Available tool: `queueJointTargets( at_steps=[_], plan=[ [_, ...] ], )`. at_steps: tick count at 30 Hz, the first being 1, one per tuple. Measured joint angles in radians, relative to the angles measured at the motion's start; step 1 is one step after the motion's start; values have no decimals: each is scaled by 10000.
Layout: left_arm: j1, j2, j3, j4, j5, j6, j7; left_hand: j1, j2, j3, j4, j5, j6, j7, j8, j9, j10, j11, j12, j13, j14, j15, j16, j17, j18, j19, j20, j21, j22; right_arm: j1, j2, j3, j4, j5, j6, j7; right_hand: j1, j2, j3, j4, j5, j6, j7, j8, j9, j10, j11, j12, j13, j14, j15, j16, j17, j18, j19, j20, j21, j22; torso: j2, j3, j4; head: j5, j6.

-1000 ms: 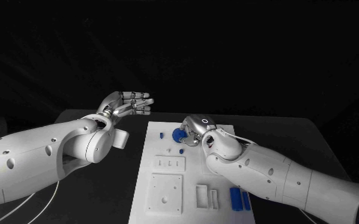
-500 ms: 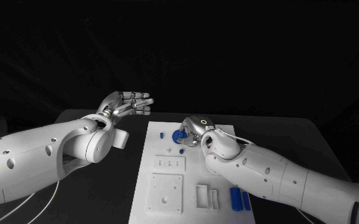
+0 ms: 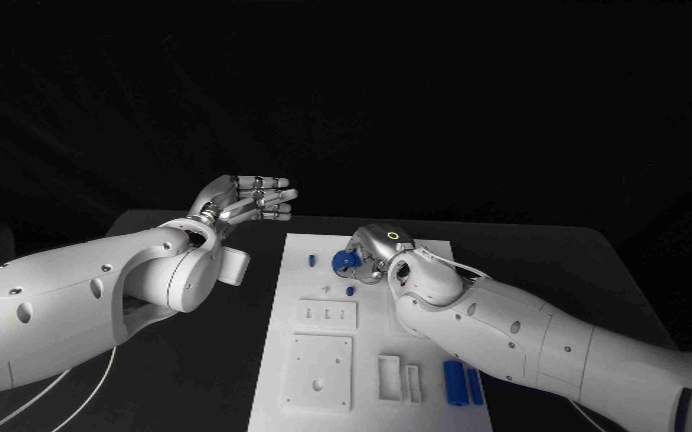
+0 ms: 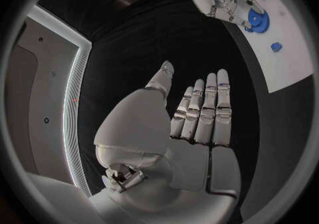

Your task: Assemble the parts on the task board

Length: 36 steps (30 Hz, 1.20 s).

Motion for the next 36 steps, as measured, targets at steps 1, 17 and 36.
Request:
queueJointTargets(
  at_steps=[1,17,36],
  plan=[
    [0,0,0,0,0,1,-1,0,0,0,0,0,0,0,0,0,0,0,0,0,0,0,0,0,0,0,0,0,0,0,-30,-2,21,20,6,4,-29,-29,0,0,0,0,0,0,0,0,0,0,0,0,0,0,0,0,0,0,0,0,0,0,-1,5,0],
    [0,-56,0,3,-1,7,-4,0,0,0,0,0,-36,36,0,0,-64,12,0,0,2,-2,0,0,0,0,0,0,0,-52,-650,-13,393,214,12,20,-38,-39,-183,290,271,2,-2,10,7,0,0,0,0,0,0,0,21,0,0,0,0,-1,0,19,-20,22,-35],
    [-2,-245,-4,-2,-1,11,-5,0,0,0,0,0,-36,36,0,0,-62,14,0,0,4,-4,0,0,0,0,0,0,0,-65,-2602,736,1678,1540,-844,866,509,80,306,-1167,207,110,1,10,6,0,0,0,15,1,0,-30,-1,0,0,0,0,-2,-24,58,-105,-21,94]
  ],
)
